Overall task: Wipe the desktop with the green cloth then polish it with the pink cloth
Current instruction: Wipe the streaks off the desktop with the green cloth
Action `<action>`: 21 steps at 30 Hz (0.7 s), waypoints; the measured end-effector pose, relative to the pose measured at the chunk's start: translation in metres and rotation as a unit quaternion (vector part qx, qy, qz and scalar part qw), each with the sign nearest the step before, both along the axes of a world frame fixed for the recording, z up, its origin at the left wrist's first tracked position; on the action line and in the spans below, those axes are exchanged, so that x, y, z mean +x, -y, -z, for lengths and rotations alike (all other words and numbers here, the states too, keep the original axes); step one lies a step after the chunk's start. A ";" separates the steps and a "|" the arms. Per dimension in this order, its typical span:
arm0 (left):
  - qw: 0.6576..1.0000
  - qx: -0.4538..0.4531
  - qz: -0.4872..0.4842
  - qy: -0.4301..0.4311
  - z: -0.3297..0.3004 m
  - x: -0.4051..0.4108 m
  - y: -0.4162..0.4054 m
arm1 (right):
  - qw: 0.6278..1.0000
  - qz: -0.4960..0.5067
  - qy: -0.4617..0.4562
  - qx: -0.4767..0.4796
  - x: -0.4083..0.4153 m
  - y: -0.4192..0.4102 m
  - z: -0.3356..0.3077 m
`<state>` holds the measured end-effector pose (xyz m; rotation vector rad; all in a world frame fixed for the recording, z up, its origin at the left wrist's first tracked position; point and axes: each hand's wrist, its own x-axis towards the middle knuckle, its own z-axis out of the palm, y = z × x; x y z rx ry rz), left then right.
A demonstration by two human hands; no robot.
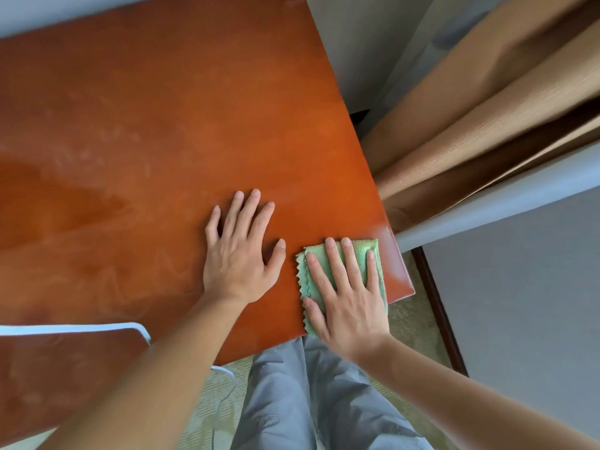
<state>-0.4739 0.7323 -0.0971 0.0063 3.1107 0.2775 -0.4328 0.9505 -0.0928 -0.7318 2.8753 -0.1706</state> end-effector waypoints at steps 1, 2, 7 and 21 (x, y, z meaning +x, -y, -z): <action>1.000 0.001 0.000 0.001 -0.001 0.000 0.000 | 1.000 -0.002 0.001 -0.001 0.002 0.005 0.000; 1.000 0.003 0.001 0.001 -0.001 0.001 0.000 | 1.000 -0.003 0.001 -0.003 0.004 0.009 0.000; 0.999 0.032 0.007 0.006 -0.004 0.000 0.000 | 1.000 -0.014 -0.001 0.005 0.012 0.030 0.000; 0.998 0.066 -0.020 0.009 -0.025 0.133 0.111 | 0.998 -0.026 0.018 0.050 0.032 0.143 -0.004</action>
